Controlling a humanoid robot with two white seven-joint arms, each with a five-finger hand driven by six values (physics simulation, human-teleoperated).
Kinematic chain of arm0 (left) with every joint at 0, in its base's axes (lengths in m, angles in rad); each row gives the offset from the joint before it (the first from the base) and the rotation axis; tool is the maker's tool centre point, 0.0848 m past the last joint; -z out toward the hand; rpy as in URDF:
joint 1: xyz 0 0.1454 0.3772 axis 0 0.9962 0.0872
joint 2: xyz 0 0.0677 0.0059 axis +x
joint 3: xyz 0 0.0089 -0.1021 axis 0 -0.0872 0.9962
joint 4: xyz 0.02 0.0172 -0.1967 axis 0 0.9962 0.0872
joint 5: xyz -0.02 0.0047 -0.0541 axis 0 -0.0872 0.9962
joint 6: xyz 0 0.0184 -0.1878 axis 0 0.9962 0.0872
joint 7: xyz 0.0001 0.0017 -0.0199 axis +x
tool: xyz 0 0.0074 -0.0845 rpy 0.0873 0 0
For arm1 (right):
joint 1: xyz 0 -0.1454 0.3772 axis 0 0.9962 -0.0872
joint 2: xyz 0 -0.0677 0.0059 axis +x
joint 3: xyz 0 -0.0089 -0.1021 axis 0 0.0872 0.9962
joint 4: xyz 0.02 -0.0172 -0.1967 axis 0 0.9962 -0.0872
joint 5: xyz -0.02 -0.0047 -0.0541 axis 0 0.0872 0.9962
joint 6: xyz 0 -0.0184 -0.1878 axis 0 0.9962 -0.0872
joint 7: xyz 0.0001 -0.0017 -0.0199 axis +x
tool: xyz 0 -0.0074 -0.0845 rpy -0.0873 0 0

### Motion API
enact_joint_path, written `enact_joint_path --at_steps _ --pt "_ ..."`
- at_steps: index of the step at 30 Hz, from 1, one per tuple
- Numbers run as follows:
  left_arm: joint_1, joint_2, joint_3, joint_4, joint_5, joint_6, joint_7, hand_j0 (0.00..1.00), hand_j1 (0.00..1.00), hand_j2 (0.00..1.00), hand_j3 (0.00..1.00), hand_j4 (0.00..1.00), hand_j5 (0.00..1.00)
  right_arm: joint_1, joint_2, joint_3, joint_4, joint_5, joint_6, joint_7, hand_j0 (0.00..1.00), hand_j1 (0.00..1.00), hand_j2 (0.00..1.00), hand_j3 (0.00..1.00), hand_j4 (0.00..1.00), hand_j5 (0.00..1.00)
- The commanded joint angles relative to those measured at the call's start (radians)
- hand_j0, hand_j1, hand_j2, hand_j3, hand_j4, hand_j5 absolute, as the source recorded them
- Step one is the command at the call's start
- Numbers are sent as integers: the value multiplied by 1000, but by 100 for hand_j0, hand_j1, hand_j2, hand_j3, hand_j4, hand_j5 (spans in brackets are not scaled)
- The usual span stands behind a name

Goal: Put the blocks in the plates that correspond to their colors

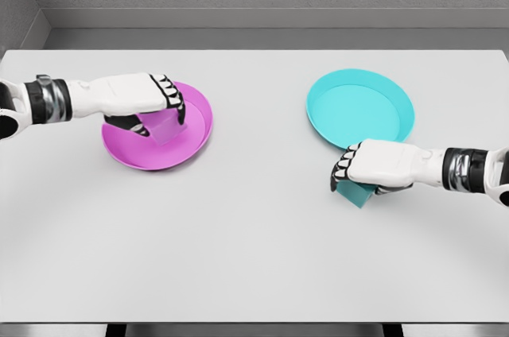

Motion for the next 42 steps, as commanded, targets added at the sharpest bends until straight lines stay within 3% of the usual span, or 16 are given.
enact_joint_path --at_steps 1,5,8,10,18,22,23,26,27,28,29,32,33,36,38,42 --pt "0 -11 0 18 -10 2 1 34 34 34 34 34 34 0 6 -8 0 -4 1 1 62 62 62 62 62 62" --pt "0 -9 2 29 -7 2 1 49 49 49 49 49 49 -8 23 -31 -16 -13 1 1 62 62 62 62 62 62" --pt "0 -9 5 35 -4 2 1 91 91 91 91 91 91 -11 39 -69 -20 -42 1 1 62 62 62 62 62 62" --pt "0 -6 7 35 -3 2 1 100 100 100 100 100 100 -9 37 -94 -19 -42 1 1 62 62 62 62 62 62" --pt "-5 3 10 35 17 2 4 100 100 100 100 100 100 -9 35 -282 44 -102 1 1 63 63 63 63 63 63" --pt "-11 64 13 26 109 2 10 100 100 100 100 100 100 -54 46 -278 85 -102 1 1 64 64 64 64 64 64" --pt "-9 83 27 26 134 2 10 100 100 100 100 100 100 -75 80 -267 101 -92 1 1 64 64 64 64 64 64" --pt "-5 164 28 27 243 2 13 100 100 100 100 100 100 -172 140 -183 213 -81 1 1 65 65 65 65 65 65" --pt "-3 189 28 27 267 2 15 100 100 100 100 100 100 -183 152 -180 234 -65 1 1 68 68 68 68 68 68" --pt "-3 213 28 33 287 2 15 100 100 100 100 100 100 -187 157 -180 251 -52 1 1 89 89 89 89 89 89" --pt "-3 218 30 35 296 2 15 100 100 100 100 100 100 -187 155 -181 260 -52 1 1 100 100 100 100 100 100" --pt "-3 219 30 35 298 2 15 100 100 100 100 100 100 -183 132 -308 314 -56 1 1 100 100 100 100 100 100" --pt "-3 222 30 35 300 2 16 100 100 100 100 100 100 -176 80 -359 314 -58 1 1 100 100 100 100 100 100" --pt "3 267 31 35 339 2 42 100 100 100 100 100 100 -134 32 -437 320 -61 1 1 100 100 100 100 100 100" --pt "34 302 31 32 382 2 73 100 100 100 100 100 100 -120 23 -453 319 -64 1 1 100 100 100 100 100 100" --pt "54 302 28 38 379 2 73 100 100 100 100 100 100 -101 25 -448 308 -65 1 1 100 100 100 100 100 100"
